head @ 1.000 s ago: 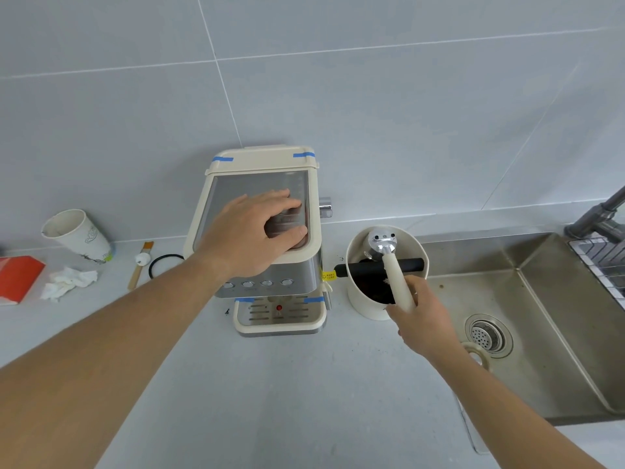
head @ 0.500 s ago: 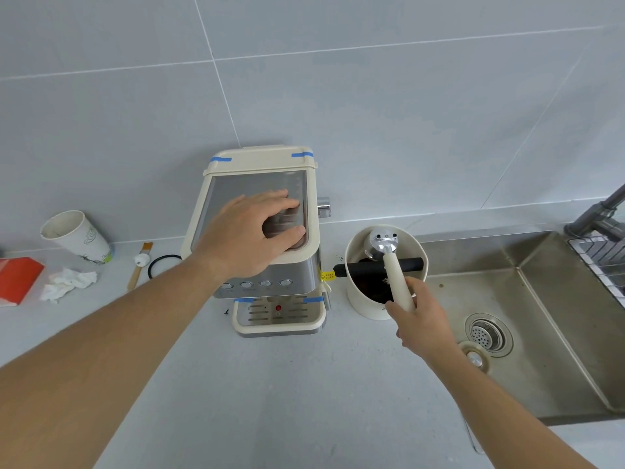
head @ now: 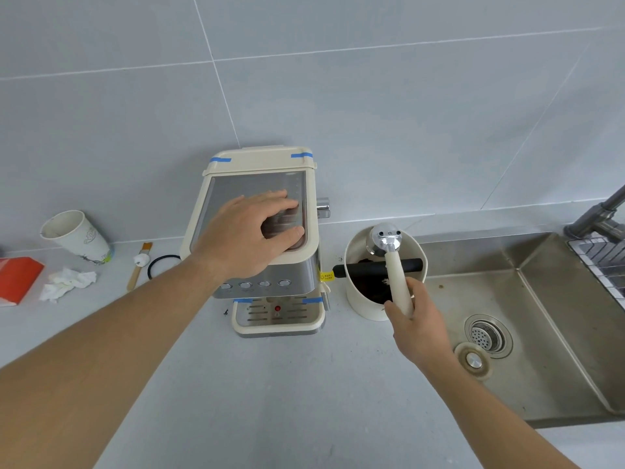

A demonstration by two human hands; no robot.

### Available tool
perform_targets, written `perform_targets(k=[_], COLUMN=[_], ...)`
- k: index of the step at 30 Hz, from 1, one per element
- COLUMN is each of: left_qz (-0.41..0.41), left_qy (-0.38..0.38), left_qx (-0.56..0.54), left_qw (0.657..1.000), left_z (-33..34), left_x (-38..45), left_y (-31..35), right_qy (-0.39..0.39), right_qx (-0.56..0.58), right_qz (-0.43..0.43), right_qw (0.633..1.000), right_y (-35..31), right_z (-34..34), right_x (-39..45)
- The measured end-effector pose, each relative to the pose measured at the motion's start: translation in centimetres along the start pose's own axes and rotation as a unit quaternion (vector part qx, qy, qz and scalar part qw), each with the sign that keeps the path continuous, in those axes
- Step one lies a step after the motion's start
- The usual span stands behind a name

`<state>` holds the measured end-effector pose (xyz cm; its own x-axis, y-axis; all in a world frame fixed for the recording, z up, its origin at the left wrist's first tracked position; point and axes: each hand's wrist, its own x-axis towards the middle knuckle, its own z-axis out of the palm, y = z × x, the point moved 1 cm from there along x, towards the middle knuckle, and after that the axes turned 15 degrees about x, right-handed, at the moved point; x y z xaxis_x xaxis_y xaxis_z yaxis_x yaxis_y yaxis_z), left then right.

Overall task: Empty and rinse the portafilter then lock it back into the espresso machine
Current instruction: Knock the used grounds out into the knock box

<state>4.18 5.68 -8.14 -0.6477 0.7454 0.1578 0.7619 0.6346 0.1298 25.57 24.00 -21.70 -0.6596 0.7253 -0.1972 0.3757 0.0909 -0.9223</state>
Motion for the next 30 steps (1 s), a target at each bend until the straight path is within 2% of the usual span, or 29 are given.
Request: perform_targets(k=[7,14,19,24,30], left_qz=[-0.004,-0.009,-0.014,-0.013,-0.018], left_qy=[-0.001,-0.008,-0.015,-0.016,-0.010], left_qx=[-0.004,-0.006,-0.003,-0.010,-0.010], left_qw=[1.000,1.000,1.000,1.000,1.000], left_z=[-0.2,-0.2,-0.3,-0.5,-0.9], left_x=[-0.1,-0.1,-0.1,-0.2,-0.4], left_y=[0.2,0.2,0.3,0.5,0.8], right_qy=[0.003,-0.014,0.012,0.027,0.058], right_qx=[0.005,-0.023,-0.045,-0.037,0.019], right_qz=[-0.011,0.018,0.006,0.042,0.045], right_qw=[1.000,0.999,0.999,0.998,0.997], right_y=[-0.2,0.4,0.0,-0.5,-1.4], right_z=[0.2,0.5,0.3,0.2,0.5], right_x=[0.0,0.4,0.3,0.6,0.0])
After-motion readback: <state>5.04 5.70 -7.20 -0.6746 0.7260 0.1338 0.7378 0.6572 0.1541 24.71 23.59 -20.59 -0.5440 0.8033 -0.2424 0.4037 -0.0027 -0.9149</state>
